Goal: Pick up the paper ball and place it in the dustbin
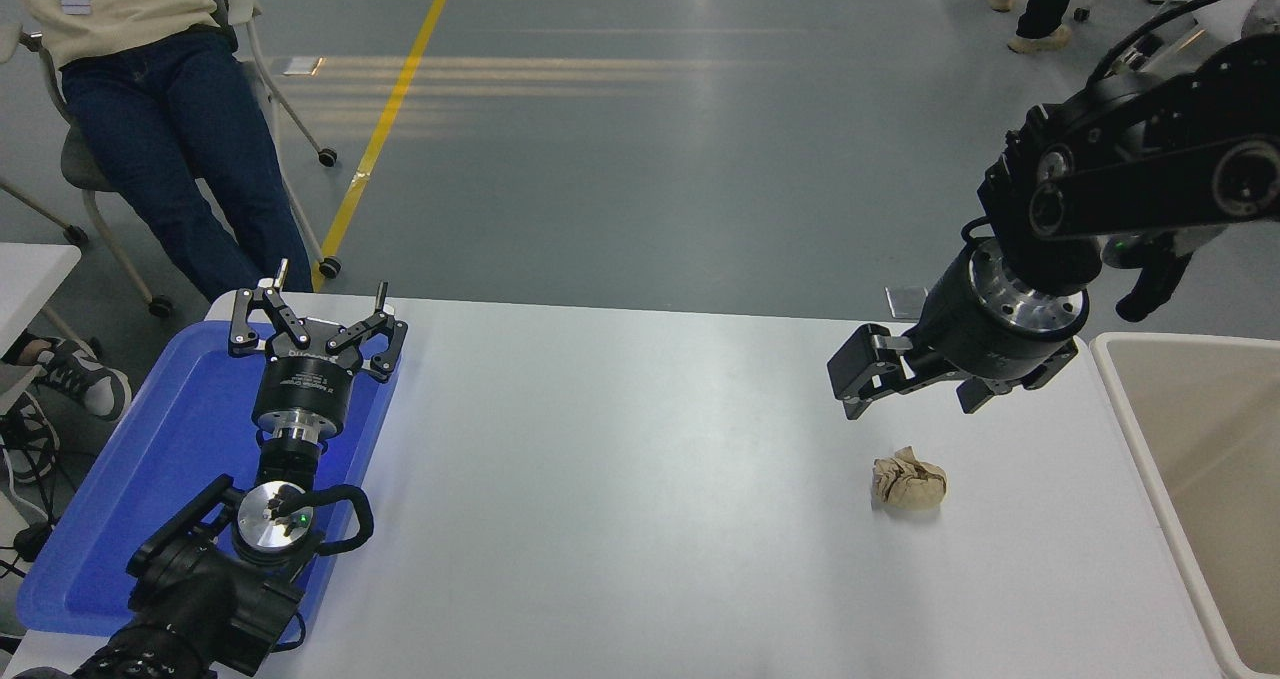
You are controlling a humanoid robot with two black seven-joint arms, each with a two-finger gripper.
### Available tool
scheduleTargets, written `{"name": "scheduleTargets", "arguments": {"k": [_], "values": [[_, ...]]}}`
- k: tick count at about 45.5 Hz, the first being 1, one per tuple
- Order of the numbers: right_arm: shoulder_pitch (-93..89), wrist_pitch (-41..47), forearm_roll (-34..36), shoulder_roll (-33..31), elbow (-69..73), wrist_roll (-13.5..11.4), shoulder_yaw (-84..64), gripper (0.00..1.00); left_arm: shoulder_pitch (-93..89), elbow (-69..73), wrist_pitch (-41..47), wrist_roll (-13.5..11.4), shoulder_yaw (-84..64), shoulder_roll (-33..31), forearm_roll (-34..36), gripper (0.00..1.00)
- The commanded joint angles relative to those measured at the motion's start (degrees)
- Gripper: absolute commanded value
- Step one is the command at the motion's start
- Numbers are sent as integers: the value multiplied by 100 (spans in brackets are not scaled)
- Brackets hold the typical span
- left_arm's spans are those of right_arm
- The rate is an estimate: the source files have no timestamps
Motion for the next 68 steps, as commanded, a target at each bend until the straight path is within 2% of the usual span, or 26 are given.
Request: {"name": "scheduleTargets", "arguments": {"k": [1, 15, 24, 34, 48, 68], "values": [[19, -103, -12, -79, -13, 3, 8, 100, 0, 0, 1, 0, 0, 0, -3, 100], [-411, -630, -169, -194, -268, 3, 17, 100, 0, 0, -8, 0, 0, 0, 6, 100], [-1061, -1272, -1022, -36, -778, -5, -71, 100, 0, 0, -25, 0, 0, 0, 6, 100], [-1755, -1324, -1049, -27, -1366, 3, -18, 100, 0, 0, -25, 0, 0, 0, 6, 100], [-3319, -1500, -1383, 70, -2816, 3, 228, 100, 0, 0, -25, 0, 0, 0, 6, 100], [-4823, -1536, -1787, 79, -3986, 3, 737, 100, -9, 0, -25, 0, 0, 0, 6, 100]]}}
